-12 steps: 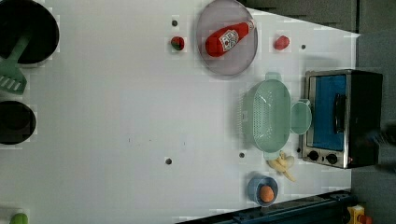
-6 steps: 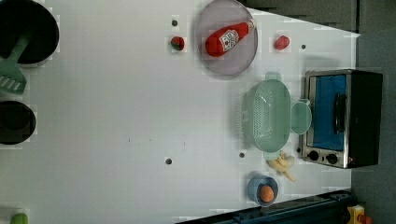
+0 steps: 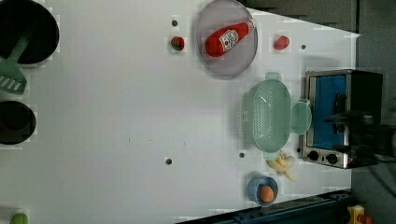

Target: Drag strainer right to left.

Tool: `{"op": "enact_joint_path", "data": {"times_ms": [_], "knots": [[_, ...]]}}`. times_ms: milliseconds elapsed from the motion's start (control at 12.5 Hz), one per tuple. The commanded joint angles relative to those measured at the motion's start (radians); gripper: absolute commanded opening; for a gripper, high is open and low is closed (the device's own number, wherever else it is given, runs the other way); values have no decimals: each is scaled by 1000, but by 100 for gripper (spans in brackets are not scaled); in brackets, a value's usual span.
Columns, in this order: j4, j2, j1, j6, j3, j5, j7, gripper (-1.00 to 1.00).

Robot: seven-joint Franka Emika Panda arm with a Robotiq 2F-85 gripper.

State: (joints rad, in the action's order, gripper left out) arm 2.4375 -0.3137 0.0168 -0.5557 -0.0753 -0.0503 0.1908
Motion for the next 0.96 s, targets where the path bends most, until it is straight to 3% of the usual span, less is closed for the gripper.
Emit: {"op": "enact_joint_path", "data": {"times_ms": [80,480,960], "knots": [[79,61,7,-127,15,-3,232,100],[56,338,3,-328,20,-3,439,100],[57,583,-17,-646,44,3,483,100]]}}
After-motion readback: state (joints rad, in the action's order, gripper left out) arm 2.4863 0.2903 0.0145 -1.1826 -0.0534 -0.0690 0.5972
